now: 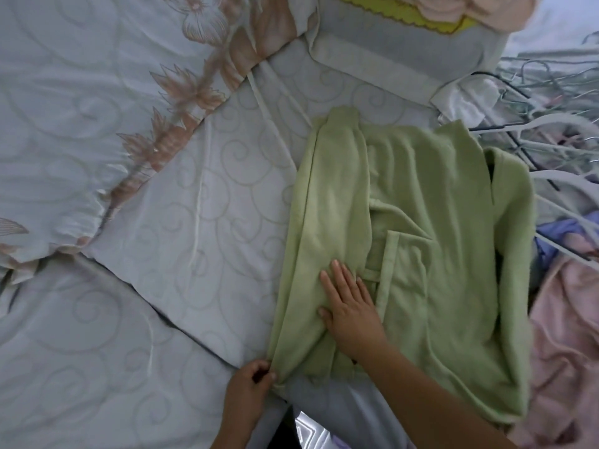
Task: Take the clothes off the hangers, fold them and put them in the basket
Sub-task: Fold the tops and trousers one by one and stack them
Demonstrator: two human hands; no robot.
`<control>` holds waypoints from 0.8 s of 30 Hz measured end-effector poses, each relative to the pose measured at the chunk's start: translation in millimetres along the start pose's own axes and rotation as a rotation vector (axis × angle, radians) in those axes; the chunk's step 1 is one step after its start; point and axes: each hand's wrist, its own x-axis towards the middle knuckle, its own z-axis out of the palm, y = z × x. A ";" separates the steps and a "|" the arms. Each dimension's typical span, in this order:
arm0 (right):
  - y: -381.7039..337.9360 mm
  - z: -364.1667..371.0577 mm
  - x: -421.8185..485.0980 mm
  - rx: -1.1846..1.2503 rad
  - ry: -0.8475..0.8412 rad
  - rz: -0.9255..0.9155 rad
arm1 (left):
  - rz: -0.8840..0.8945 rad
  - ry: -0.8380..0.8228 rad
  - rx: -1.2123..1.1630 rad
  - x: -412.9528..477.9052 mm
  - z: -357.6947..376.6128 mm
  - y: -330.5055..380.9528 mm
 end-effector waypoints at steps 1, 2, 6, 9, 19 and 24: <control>0.5 -2.9 0.6 0.021 -0.010 0.003 | 0.020 0.015 0.025 1.0 2.9 4.0; 2.4 -7.3 -0.4 0.079 -0.012 -0.002 | 0.034 0.020 0.026 1.5 4.9 8.5; 28.3 -31.9 -17.3 0.285 0.120 0.046 | 0.059 0.034 -0.053 1.8 1.8 33.4; 74.6 -49.9 -33.6 0.323 0.365 0.330 | 0.264 0.170 0.107 2.0 1.7 63.2; 192.0 -89.3 -67.6 0.676 0.261 0.906 | 0.422 -0.425 0.133 -21.1 106.3 157.7; 140.9 -109.2 -60.8 0.766 0.301 0.525 | 0.351 -0.433 -0.122 -27.6 156.2 214.4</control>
